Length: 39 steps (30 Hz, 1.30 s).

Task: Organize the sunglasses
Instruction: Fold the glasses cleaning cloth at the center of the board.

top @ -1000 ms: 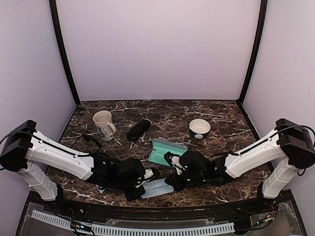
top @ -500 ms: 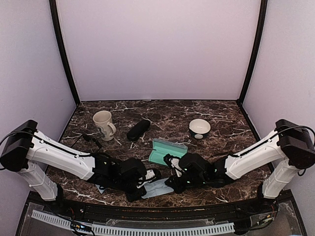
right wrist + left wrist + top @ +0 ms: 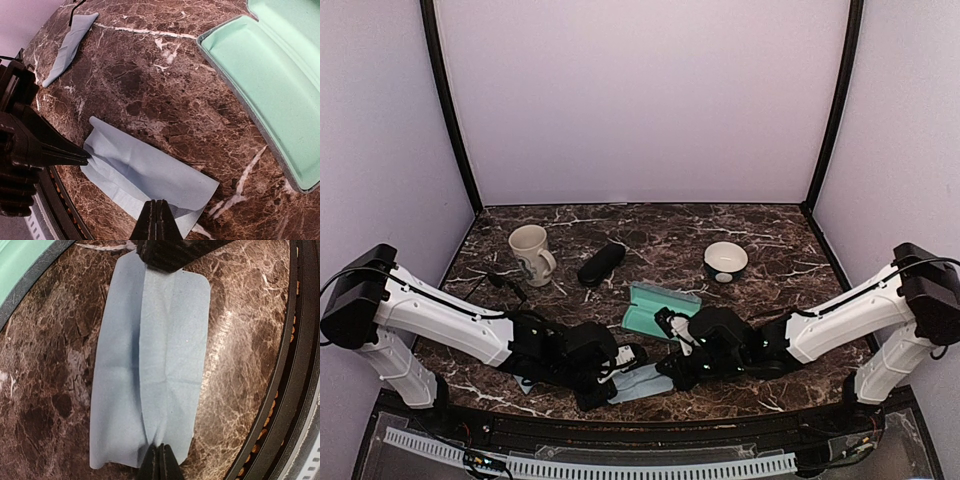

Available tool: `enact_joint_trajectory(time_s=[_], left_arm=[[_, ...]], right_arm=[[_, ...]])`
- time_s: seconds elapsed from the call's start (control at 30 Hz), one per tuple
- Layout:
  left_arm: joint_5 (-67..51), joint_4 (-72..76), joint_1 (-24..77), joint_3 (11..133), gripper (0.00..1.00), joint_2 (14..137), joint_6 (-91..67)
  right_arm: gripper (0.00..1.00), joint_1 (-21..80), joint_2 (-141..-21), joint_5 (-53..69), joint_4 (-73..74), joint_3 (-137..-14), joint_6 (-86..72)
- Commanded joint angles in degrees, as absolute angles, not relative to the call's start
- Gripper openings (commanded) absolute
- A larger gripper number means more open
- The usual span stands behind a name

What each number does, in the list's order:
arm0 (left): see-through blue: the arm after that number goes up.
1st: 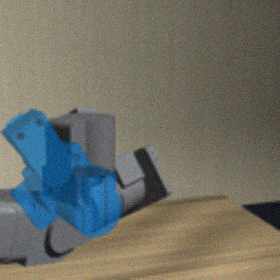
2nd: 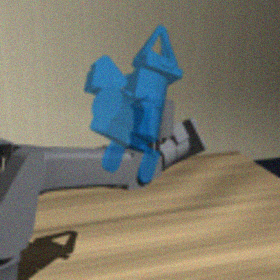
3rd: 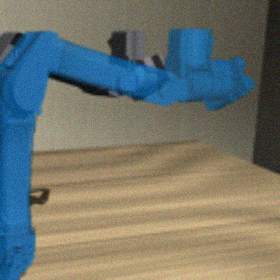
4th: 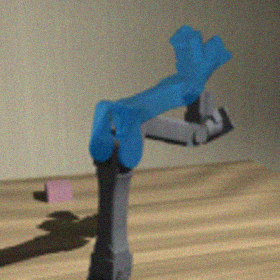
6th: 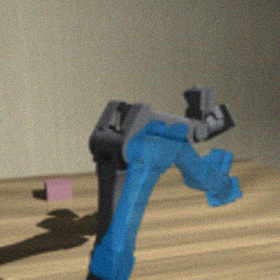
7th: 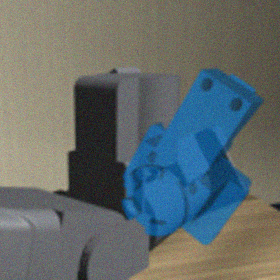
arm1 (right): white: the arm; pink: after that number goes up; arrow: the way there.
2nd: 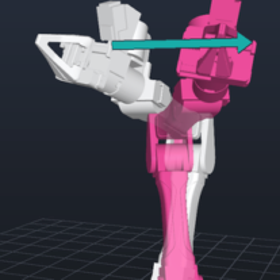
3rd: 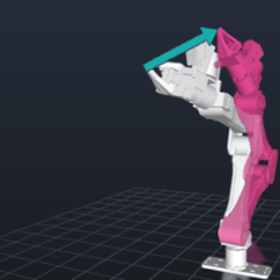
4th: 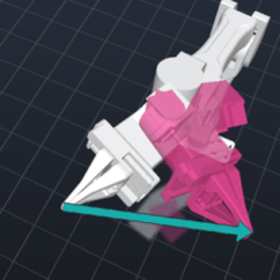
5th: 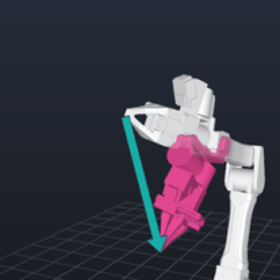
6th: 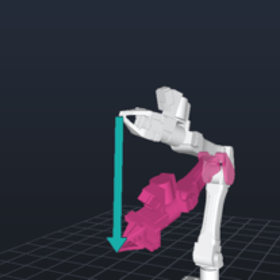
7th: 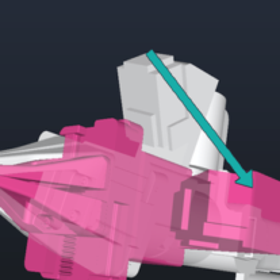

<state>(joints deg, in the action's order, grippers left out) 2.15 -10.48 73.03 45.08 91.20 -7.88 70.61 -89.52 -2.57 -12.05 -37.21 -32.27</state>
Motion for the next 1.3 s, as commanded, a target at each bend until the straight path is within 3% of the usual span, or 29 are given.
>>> enact_joint_trajectory(time_s=[0.0, 0.8, 1.27], left_arm=[[0.76, -11.88, 73.3, 46.18, 0.0, 90.23, -7.52], [-0.73, -10.46, 73.38, 45.26, 0.0, 91.0, -7.73], [-2.23, -11.0, 73.38, 45.61, 0.11, 91.4, -7.23]], right_arm=[[0.02, 71.53, -88.86, -2.2, -12.24, -36.85, -32.74], [0.03, 72.18, -90.85, -2.59, -11.77, -36.25, -34.26], [0.11, 72.68, -90.88, -1.73, -11.1, -36.2, -34.79]])
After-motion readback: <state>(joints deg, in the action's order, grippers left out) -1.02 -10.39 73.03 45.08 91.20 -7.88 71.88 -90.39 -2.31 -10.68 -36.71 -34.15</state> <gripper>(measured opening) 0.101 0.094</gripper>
